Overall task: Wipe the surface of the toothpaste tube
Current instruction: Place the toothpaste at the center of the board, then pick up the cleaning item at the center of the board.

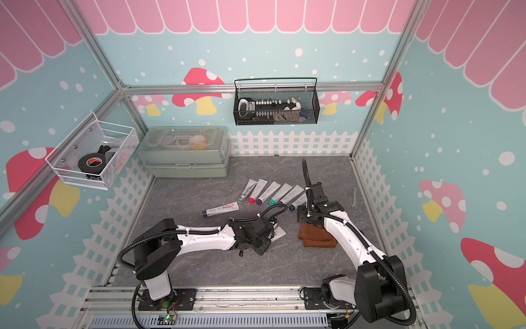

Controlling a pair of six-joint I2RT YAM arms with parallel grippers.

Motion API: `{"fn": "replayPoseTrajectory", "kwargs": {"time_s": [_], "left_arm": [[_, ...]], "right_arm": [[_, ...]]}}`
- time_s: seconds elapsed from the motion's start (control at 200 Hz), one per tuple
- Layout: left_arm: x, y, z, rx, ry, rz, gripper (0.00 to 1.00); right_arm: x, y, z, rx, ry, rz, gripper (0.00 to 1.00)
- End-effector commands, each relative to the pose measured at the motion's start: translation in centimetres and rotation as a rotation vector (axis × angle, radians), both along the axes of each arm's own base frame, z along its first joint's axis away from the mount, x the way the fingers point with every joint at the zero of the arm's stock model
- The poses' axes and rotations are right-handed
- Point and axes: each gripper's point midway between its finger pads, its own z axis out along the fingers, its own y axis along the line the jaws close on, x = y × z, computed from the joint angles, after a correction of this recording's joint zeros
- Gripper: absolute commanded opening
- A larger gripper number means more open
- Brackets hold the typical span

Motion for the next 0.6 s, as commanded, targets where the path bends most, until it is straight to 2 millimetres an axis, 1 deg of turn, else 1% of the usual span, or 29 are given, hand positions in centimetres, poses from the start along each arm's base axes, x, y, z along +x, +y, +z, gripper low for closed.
{"fn": "replayPoseTrajectory", "kwargs": {"time_s": [0.0,0.07,0.205,0.435,0.515,0.59], "left_arm": [[0.4,0.3,1.3,-0.067,-0.046,0.057,0.52],[-0.1,0.7,1.5,-0.096,-0.053,0.064,0.54],[-1.2,1.6,1.1,-0.134,-0.063,0.071,0.54],[-2.3,2.2,0.5,-0.183,-0.064,0.074,0.54],[-2.5,2.4,0.2,-0.191,-0.063,0.071,0.51],[-2.6,2.4,0.0,-0.195,-0.06,0.068,0.45]], "right_arm": [[-0.2,-0.3,-1.8,-0.029,0.04,-0.018,0.62],[0.1,-0.2,-2.3,-0.025,0.05,-0.019,0.61],[0.7,-0.1,-3.2,-0.033,0.074,-0.024,0.6],[1.6,-0.3,-4.7,-0.07,0.114,-0.035,0.59],[2.1,-0.4,-5.1,-0.084,0.125,-0.038,0.59],[2.7,-0.4,-5.6,-0.096,0.132,-0.04,0.58]]}}
